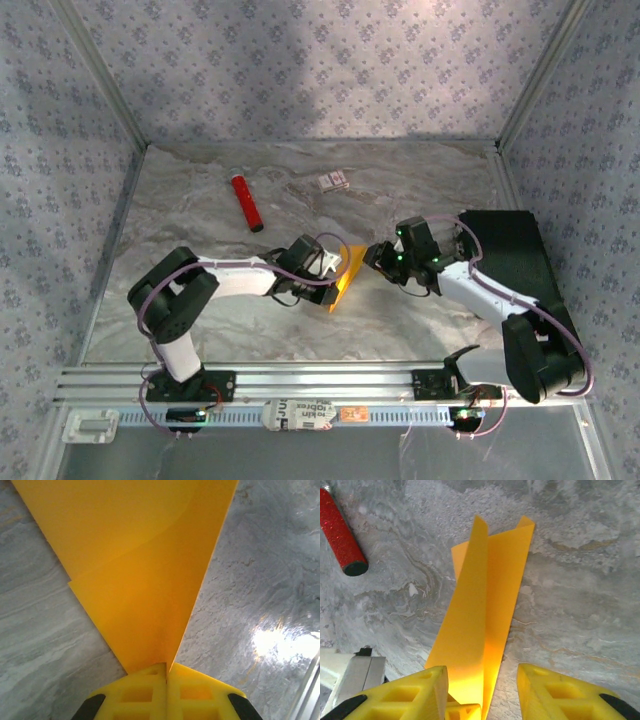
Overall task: Fold a paper plane with a square sheet of paper (pick it up from the middle)
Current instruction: Fold the wing for the fifth time at the center of the table.
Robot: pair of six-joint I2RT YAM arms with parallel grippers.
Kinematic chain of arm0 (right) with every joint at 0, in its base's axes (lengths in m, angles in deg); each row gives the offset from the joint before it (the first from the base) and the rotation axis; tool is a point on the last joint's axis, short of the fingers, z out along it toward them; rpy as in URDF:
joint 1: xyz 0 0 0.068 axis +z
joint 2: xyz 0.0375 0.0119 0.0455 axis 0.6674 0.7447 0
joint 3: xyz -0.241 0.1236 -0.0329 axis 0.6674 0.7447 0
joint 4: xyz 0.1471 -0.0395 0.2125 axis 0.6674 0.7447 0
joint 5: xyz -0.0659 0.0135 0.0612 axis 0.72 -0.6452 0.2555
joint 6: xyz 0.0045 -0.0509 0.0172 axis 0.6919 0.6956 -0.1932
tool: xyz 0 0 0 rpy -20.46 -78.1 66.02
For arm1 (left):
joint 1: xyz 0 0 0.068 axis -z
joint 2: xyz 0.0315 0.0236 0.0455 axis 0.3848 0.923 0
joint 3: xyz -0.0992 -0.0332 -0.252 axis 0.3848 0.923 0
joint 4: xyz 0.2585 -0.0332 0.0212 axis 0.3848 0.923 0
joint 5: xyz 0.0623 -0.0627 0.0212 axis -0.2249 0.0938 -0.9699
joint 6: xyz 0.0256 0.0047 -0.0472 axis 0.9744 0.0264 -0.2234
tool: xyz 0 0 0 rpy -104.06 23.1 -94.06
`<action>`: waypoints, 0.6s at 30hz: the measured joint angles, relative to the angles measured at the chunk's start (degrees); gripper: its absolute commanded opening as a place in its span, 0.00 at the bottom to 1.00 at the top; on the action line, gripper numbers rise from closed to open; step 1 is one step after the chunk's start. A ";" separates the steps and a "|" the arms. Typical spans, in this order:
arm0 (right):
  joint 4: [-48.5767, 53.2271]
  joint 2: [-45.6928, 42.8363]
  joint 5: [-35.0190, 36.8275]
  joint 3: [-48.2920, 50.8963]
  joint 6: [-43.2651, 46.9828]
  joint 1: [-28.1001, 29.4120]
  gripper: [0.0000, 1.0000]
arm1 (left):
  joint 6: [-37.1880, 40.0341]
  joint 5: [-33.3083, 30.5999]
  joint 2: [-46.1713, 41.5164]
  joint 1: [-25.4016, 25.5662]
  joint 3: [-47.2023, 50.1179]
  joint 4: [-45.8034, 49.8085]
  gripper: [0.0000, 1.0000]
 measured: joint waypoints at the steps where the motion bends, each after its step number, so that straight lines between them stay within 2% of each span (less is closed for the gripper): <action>1: -0.37 0.00 0.02 0.11 0.20 0.28 0.38 | -0.28 0.59 0.31 -0.11 0.07 -0.52 0.00; 12: -5.55 -3.56 2.54 4.22 3.13 2.84 0.30 | -4.28 4.31 2.29 -1.55 1.81 -4.52 0.00; 18: -7.58 -2.62 -0.83 4.24 5.09 3.41 0.25 | -5.95 5.77 2.78 -2.14 2.78 -7.08 0.00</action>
